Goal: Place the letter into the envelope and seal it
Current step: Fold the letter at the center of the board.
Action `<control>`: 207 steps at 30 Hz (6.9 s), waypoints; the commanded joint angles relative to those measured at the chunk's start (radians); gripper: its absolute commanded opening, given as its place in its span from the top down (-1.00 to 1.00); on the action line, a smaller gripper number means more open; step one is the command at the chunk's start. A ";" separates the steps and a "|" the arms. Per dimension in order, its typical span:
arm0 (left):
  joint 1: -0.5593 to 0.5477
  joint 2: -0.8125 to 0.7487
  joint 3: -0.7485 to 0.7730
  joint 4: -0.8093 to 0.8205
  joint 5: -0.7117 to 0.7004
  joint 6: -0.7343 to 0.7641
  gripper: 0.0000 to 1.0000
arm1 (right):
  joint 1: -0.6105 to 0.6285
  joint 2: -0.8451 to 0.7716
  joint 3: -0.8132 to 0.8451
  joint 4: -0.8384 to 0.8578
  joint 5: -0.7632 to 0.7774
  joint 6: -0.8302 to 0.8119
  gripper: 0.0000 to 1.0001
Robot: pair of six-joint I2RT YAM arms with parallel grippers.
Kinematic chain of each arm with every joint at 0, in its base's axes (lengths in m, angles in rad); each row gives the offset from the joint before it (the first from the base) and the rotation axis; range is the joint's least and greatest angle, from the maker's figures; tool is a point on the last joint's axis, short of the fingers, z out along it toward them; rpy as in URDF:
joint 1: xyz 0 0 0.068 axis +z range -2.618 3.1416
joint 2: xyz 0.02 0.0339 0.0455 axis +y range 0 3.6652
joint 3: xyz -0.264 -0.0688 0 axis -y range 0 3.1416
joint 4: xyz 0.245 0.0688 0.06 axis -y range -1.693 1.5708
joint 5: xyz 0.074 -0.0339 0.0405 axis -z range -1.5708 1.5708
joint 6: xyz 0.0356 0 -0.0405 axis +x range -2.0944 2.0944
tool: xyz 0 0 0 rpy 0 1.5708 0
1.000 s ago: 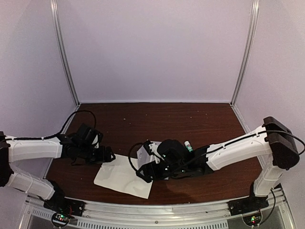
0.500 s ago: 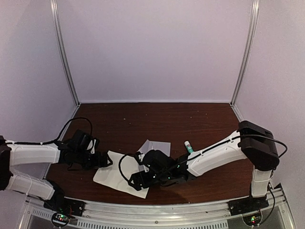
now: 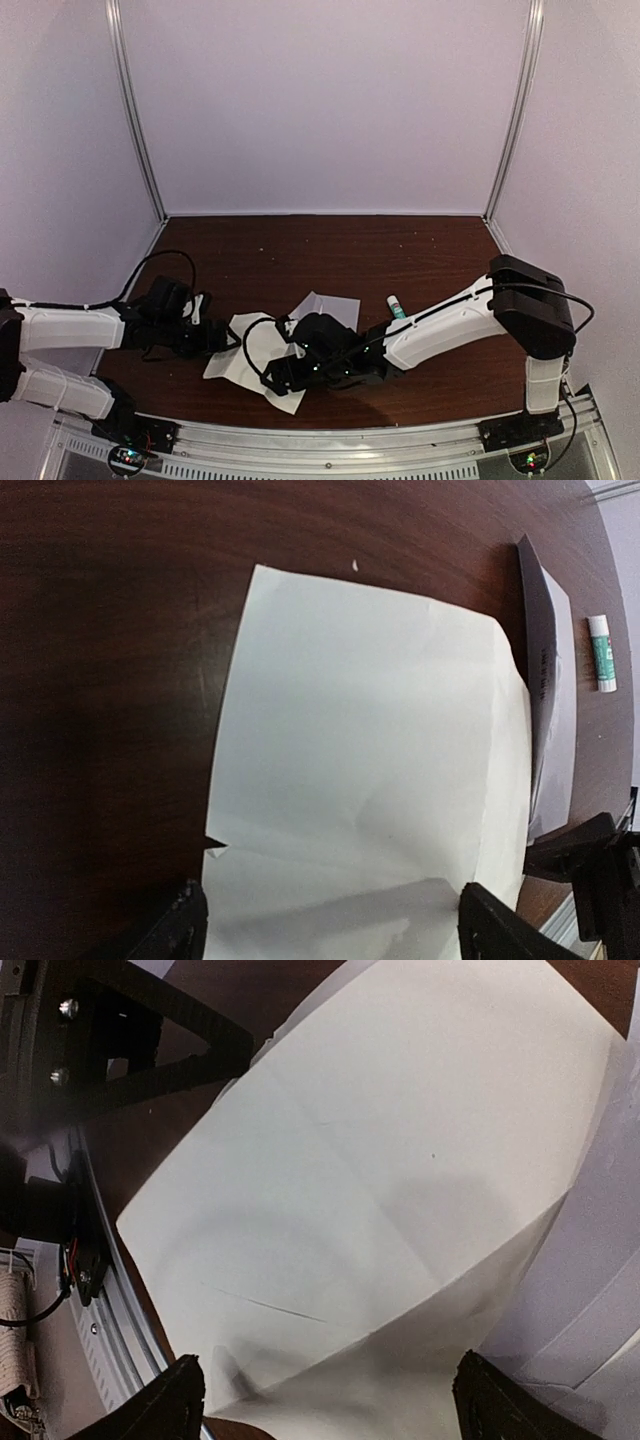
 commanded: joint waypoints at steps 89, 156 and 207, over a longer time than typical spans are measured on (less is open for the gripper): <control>-0.088 -0.158 0.616 -0.041 0.445 0.568 1.00 | -0.419 -0.833 -0.433 0.317 -0.374 -0.218 -1.00; -0.268 -0.101 0.597 0.191 0.246 0.374 1.00 | -0.357 -0.944 -0.382 0.168 -0.096 -0.257 -0.65; -0.268 -0.079 0.593 0.146 0.395 0.395 -0.55 | -0.244 -0.662 -0.253 0.544 -0.465 -0.194 1.00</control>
